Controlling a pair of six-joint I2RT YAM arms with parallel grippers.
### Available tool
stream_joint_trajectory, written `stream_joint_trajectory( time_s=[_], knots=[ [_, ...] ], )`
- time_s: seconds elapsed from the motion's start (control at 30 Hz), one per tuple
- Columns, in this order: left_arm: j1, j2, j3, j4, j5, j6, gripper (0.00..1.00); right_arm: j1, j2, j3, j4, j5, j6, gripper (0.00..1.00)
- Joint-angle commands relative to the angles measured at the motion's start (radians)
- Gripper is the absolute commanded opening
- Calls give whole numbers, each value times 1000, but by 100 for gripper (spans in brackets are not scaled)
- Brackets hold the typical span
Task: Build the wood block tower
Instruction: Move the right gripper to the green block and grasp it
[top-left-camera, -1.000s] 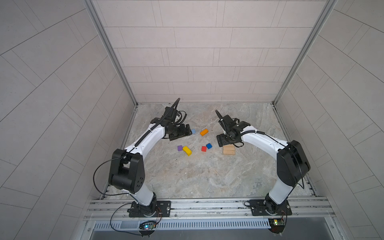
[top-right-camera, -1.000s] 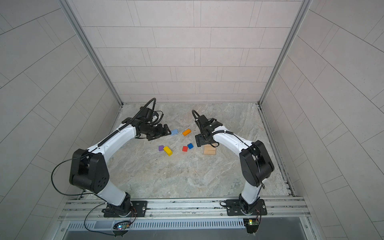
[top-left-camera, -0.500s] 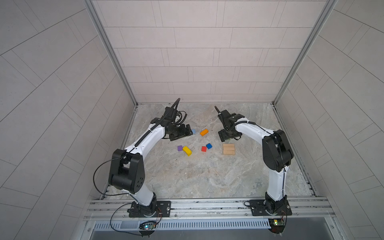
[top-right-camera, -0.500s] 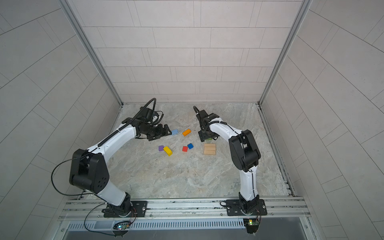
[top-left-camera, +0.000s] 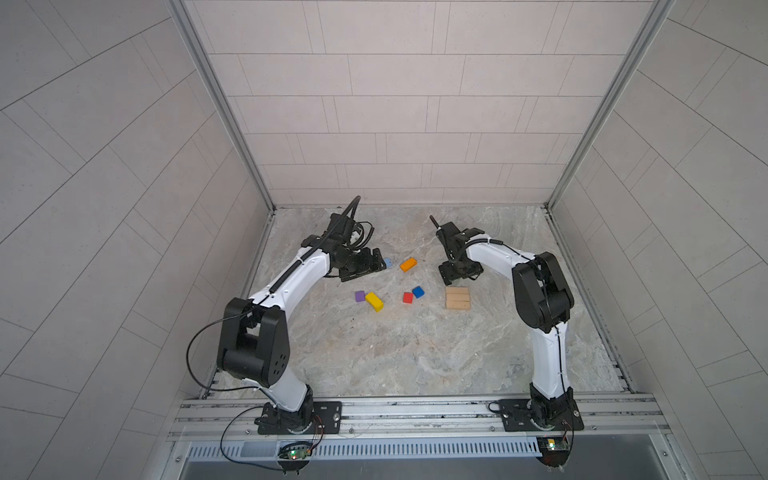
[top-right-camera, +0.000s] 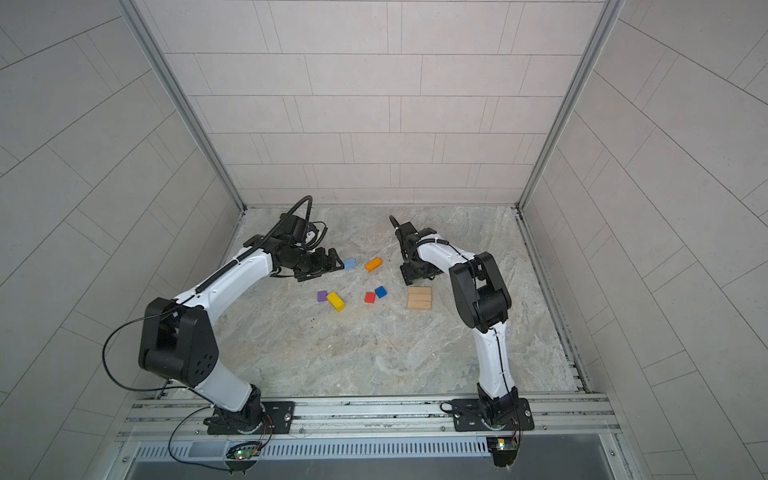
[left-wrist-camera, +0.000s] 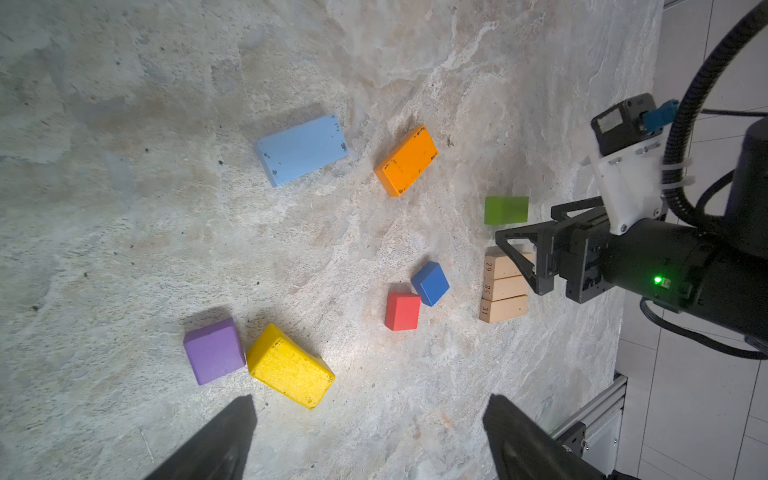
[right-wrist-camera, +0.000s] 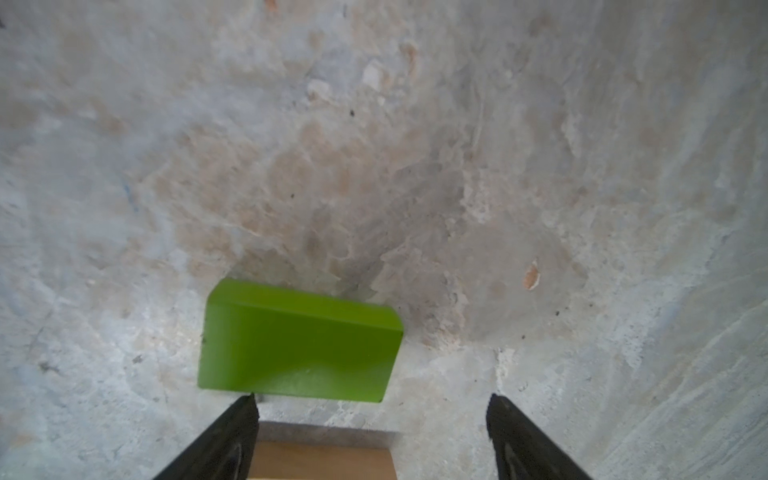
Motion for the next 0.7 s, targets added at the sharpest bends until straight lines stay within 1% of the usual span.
stream_joint_trajectory(
  time_s=[0.0, 0.07, 0.2, 0.3, 0.53, 0.67],
  knots=[
    [5, -19, -3, -10, -1, 9, 93, -10, 36, 40, -16, -2, -18, 86],
    [4, -19, -3, -11, -3, 9, 93, -15, 51, 57, -21, -11, -18, 85],
    [5, -17, -3, -10, -3, 9, 93, -27, 62, 79, -12, -71, -13, 82],
    [5, -16, -3, -11, -2, 9, 93, -47, 74, 99, -11, -98, 1, 75],
    [5, -16, -3, -11, -5, 9, 93, -80, 99, 109, -3, -151, -1, 68],
    [5, -11, -3, -11, -3, 9, 93, -86, 103, 115, 9, -189, 1, 61]
  ],
)
